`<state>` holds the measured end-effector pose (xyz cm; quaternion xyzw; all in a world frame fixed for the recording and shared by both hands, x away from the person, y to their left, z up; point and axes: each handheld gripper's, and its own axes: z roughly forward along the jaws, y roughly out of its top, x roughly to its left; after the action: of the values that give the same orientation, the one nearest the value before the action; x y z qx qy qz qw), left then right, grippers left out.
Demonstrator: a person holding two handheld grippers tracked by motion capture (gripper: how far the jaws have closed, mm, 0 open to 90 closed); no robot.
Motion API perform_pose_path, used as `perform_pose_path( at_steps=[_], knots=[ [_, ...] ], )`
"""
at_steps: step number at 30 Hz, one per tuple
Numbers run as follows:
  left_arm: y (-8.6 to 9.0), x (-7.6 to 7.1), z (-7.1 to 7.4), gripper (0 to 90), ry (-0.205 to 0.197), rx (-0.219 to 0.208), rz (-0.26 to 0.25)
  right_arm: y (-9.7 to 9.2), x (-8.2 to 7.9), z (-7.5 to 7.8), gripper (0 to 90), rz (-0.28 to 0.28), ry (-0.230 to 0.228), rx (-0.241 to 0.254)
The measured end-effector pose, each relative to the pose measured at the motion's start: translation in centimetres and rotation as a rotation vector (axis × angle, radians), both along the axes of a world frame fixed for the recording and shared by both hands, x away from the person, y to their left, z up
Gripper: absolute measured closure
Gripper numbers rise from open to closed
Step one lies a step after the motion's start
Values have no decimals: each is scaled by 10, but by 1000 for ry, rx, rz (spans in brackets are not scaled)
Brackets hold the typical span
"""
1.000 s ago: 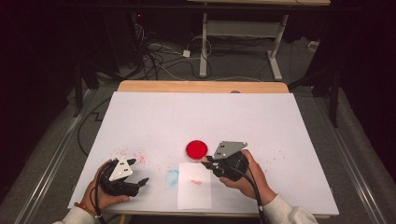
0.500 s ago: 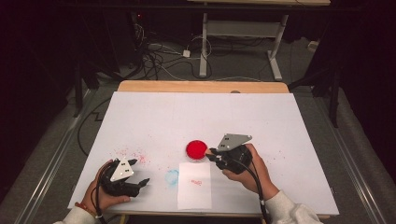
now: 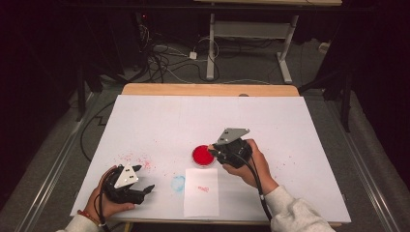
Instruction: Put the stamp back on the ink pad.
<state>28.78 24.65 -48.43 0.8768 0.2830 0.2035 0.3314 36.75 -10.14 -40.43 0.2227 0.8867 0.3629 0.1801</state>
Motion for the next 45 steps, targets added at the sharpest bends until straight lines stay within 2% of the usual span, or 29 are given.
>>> perform_pose_path(
  at_steps=[6, 15, 24, 31, 45],
  knots=[
    [1, 0, 0, 193, -1, -2, 0, 11, 9, -7, 757, -3, 31, -17],
    [1, 0, 0, 192, -2, -2, -2, 32, 16, -28, 757, 11, 74, -82],
    [1, 0, 0, 193, 1, 0, -3, 39, 23, -43, 757, -9, 106, -114],
    [1, 0, 0, 193, 2, 1, -7, 37, 27, -52, 757, -23, 120, -114],
    [1, 0, -1, 195, 7, 4, -6, 35, 27, -52, 749, -30, 131, -101]
  ],
)
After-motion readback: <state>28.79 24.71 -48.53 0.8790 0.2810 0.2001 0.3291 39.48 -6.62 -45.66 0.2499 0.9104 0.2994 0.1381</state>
